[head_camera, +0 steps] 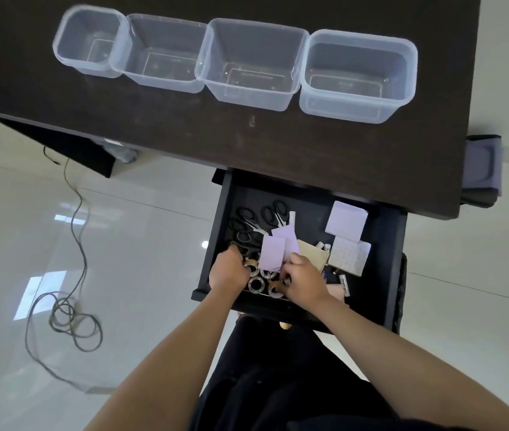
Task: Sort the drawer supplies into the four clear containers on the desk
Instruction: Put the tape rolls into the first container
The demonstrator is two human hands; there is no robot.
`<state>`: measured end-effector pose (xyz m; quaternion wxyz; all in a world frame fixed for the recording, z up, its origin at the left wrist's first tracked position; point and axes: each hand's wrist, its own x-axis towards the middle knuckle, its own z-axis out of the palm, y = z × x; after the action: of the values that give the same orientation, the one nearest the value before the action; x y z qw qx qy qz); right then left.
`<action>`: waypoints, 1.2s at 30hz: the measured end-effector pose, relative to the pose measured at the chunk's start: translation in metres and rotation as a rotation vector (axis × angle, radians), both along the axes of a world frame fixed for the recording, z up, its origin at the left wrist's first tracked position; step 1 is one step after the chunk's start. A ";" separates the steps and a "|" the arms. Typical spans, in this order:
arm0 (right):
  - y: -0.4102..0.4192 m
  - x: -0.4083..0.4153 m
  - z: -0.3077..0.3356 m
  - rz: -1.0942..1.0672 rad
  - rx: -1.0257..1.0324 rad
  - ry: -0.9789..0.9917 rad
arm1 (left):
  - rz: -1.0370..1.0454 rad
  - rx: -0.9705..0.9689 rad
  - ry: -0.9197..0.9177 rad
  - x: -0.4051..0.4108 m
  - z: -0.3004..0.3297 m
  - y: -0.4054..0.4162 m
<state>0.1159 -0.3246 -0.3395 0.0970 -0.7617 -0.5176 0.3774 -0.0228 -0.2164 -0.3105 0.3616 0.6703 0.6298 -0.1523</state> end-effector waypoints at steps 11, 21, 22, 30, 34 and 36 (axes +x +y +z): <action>-0.005 -0.006 -0.006 0.110 0.051 -0.172 | 0.031 0.007 -0.067 -0.002 0.001 0.000; -0.002 -0.012 0.002 0.152 -0.043 -0.222 | 0.066 0.087 -0.175 -0.009 0.016 -0.011; -0.002 -0.010 0.005 0.165 -0.047 -0.206 | 0.070 0.098 -0.188 -0.010 0.019 -0.013; 0.001 0.006 0.036 0.101 -0.212 0.094 | 0.044 0.187 -0.245 -0.010 0.045 -0.018; 0.003 0.010 0.050 -0.024 -0.133 0.131 | 0.054 0.233 -0.289 -0.006 0.054 -0.011; 0.008 0.009 0.056 -0.090 -0.069 0.147 | 0.077 0.249 -0.308 -0.004 0.057 -0.006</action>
<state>0.1251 -0.3168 -0.2839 0.1253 -0.7572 -0.4612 0.4453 -0.0273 -0.2224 -0.2536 0.3737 0.7008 0.6060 0.0451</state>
